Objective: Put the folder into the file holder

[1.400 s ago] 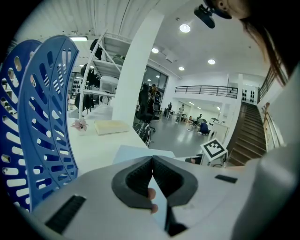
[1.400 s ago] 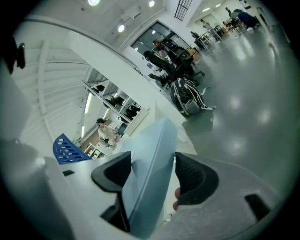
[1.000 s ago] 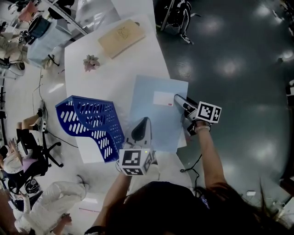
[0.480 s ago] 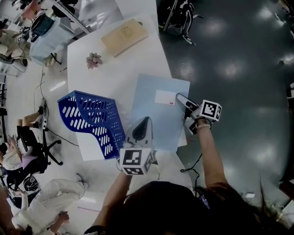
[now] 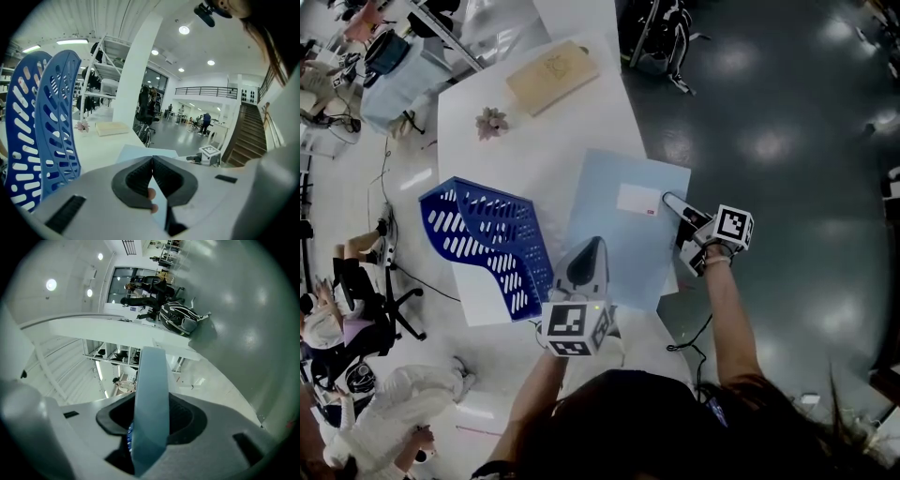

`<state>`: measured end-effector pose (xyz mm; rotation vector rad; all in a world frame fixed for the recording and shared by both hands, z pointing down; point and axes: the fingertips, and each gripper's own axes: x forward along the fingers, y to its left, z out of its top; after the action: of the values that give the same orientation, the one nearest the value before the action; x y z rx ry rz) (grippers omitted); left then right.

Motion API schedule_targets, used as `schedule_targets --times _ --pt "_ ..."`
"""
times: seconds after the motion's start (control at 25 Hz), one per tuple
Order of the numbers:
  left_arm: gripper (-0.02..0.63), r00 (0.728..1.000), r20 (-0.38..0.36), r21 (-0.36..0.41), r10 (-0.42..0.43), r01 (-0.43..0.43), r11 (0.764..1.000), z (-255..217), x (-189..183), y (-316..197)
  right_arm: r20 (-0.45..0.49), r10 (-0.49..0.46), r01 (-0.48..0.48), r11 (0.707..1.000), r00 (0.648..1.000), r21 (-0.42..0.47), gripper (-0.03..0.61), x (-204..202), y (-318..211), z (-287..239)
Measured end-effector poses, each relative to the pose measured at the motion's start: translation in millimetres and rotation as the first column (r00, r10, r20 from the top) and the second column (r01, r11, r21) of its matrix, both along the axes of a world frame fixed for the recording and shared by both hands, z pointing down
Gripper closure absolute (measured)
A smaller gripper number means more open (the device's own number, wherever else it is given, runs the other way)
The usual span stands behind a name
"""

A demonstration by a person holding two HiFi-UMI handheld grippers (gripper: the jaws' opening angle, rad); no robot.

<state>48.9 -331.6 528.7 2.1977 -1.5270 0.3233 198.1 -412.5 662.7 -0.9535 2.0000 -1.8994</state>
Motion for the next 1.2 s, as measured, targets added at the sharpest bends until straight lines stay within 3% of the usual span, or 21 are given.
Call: schedule_targets --times 1.2 --pt "0.607 1.0 0.002 0.07 -0.025 0.025 0.997 -35.7 -13.0 38.3 0.07 0.167 -0.173 0.981 0.984 0.093 0.431 37.3 32.4 -64.0"
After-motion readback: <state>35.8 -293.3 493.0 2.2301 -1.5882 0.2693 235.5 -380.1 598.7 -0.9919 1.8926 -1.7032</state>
